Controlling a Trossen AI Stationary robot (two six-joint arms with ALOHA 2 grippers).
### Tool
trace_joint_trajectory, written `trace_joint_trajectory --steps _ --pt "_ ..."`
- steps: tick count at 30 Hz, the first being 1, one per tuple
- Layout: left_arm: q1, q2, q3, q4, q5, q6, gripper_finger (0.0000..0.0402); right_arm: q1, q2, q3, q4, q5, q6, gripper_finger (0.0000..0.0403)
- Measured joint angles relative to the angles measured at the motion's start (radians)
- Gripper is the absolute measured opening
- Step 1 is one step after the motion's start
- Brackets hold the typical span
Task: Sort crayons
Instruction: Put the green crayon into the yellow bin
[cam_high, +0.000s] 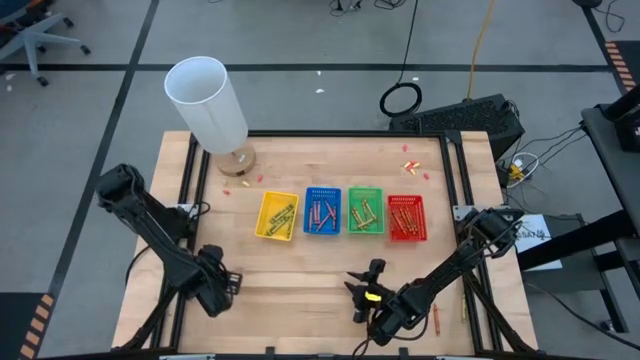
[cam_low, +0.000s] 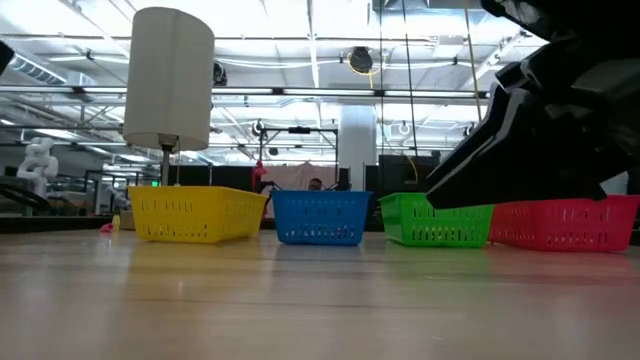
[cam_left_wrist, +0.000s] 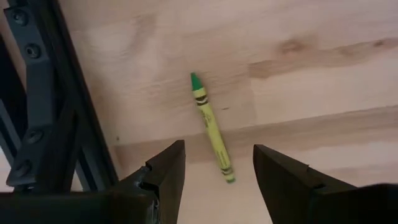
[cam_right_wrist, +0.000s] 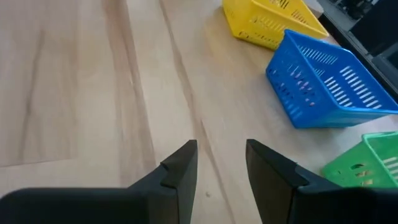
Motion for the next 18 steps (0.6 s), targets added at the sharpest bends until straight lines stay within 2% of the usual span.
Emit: trace_joint_trajectory --steps 10,18 --pt "-0.003 0.139 0.000 0.053 0.008 -0.023 0.0192 0.000 0.000 0.000 0.079 -0.024 -0.073 0.0121" --pt "-0.003 0.210 0.000 0.052 0.014 -0.028 0.0192 -0.020 -0.001 0.000 0.103 0.009 -0.092 0.0121"
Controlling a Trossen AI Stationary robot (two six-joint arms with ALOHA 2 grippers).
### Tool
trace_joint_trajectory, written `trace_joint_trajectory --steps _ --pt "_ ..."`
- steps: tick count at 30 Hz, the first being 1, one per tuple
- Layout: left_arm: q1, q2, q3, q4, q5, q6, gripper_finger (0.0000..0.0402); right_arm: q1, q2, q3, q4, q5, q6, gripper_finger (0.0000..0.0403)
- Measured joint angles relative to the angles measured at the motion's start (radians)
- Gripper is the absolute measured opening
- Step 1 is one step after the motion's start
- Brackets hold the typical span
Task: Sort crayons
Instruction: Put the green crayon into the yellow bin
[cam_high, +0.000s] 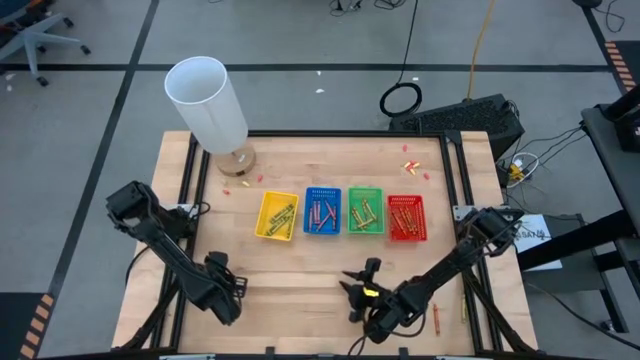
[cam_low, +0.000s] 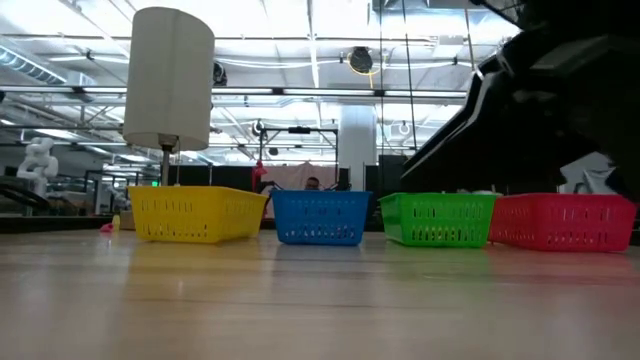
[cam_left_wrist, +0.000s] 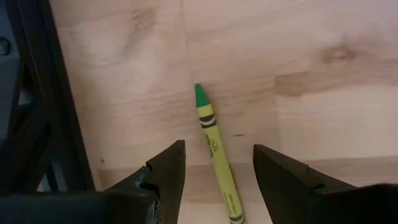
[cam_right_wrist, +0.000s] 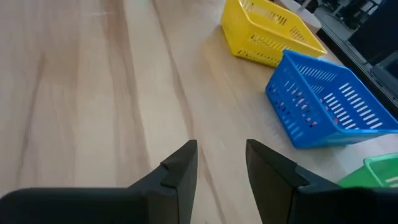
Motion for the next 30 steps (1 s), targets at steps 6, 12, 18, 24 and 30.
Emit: trace_joint_trajectory --steps 6,12,18,24,30 --pt "0.000 0.029 0.003 0.005 0.010 -0.001 0.0184 -0.007 0.000 0.000 -0.010 -0.003 -0.006 0.0121" --pt "-0.003 0.030 0.003 0.025 -0.038 0.029 0.0122 -0.013 0.000 0.000 -0.010 -0.002 -0.031 0.0121" --pt "-0.003 0.030 0.002 0.026 -0.049 0.084 0.0051 -0.020 0.000 0.000 -0.009 -0.001 -0.025 0.0121" --pt "-0.003 0.030 0.002 0.004 -0.056 0.117 0.0006 -0.021 0.000 0.000 -0.007 -0.001 -0.024 0.0121" --pt "-0.003 0.031 0.000 -0.022 -0.062 0.142 0.0006 -0.021 0.000 0.000 -0.008 -0.001 -0.026 0.0121"
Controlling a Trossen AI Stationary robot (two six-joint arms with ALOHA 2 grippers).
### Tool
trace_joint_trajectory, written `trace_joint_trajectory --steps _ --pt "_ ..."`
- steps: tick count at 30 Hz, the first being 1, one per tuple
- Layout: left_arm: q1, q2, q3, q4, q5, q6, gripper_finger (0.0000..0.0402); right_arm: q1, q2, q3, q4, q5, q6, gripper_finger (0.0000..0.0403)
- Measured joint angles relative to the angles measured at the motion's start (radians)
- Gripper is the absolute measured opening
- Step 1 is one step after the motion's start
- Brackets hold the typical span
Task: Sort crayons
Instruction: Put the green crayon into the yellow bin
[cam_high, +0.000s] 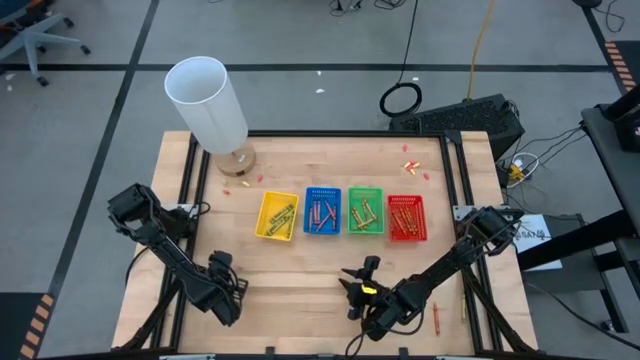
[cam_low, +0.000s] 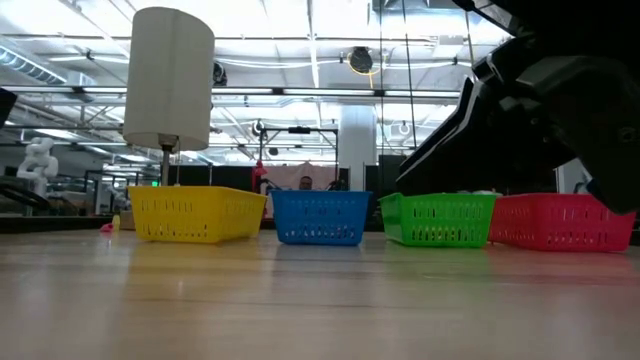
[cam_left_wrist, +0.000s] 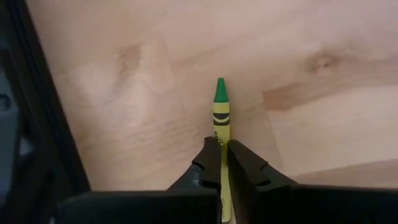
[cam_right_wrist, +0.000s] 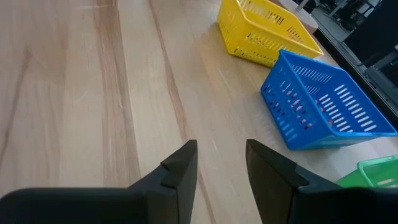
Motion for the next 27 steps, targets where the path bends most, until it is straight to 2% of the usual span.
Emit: trace_joint_trajectory --steps 6,16,27 --pt "0.000 -0.003 -0.001 -0.016 -0.014 0.030 0.0005 -0.010 0.000 0.000 -0.001 0.000 -0.002 0.0121" --pt "0.002 -0.009 0.043 -0.012 -0.147 0.116 0.0004 -0.015 0.000 0.000 0.000 -0.002 0.002 0.0121" --pt "0.002 -0.010 0.043 -0.013 -0.151 0.130 0.0005 -0.024 0.000 0.000 0.001 -0.003 0.006 0.0121"
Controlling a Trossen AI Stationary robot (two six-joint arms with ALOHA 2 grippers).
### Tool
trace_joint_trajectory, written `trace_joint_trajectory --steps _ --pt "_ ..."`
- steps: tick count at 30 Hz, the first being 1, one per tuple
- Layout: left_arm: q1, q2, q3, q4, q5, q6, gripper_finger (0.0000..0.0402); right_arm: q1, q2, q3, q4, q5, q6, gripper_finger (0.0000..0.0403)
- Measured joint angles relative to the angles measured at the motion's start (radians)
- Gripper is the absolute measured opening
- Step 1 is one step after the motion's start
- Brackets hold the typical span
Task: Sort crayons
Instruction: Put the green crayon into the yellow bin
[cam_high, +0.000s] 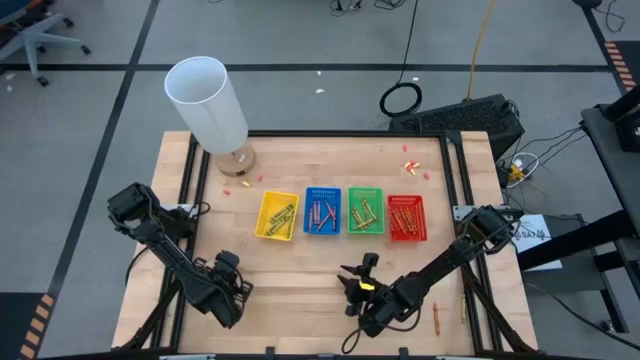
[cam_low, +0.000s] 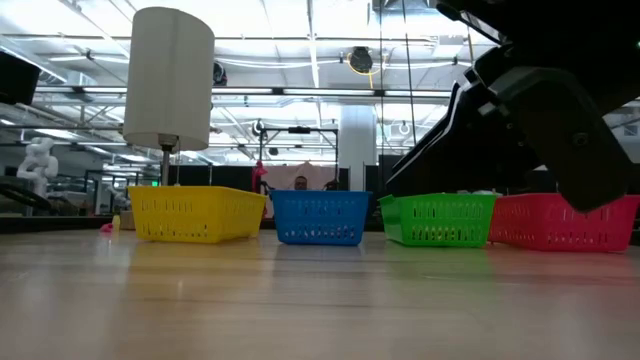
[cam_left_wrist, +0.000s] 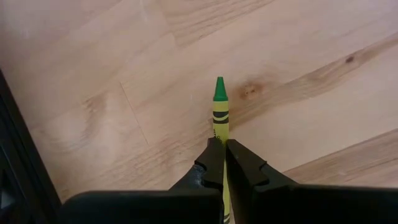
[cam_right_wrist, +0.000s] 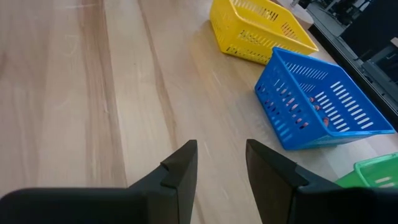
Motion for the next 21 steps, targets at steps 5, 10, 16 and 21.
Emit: trace_joint_trajectory --steps 5,10,16,21 --pt "0.000 0.000 0.000 0.000 -0.010 0.003 0.0005 -0.001 0.000 0.000 0.000 0.000 -0.001 0.0121" --pt "0.002 0.000 0.023 0.003 -0.086 0.031 0.0005 -0.002 0.000 0.000 0.000 0.000 -0.002 0.0121" --pt "0.023 -0.002 0.097 -0.009 -0.256 0.132 0.0005 -0.002 0.000 0.000 0.000 0.000 -0.003 0.0121" --pt "0.052 -0.002 0.169 -0.049 -0.356 0.232 0.0005 -0.002 0.000 0.000 0.000 0.001 -0.003 0.0121"
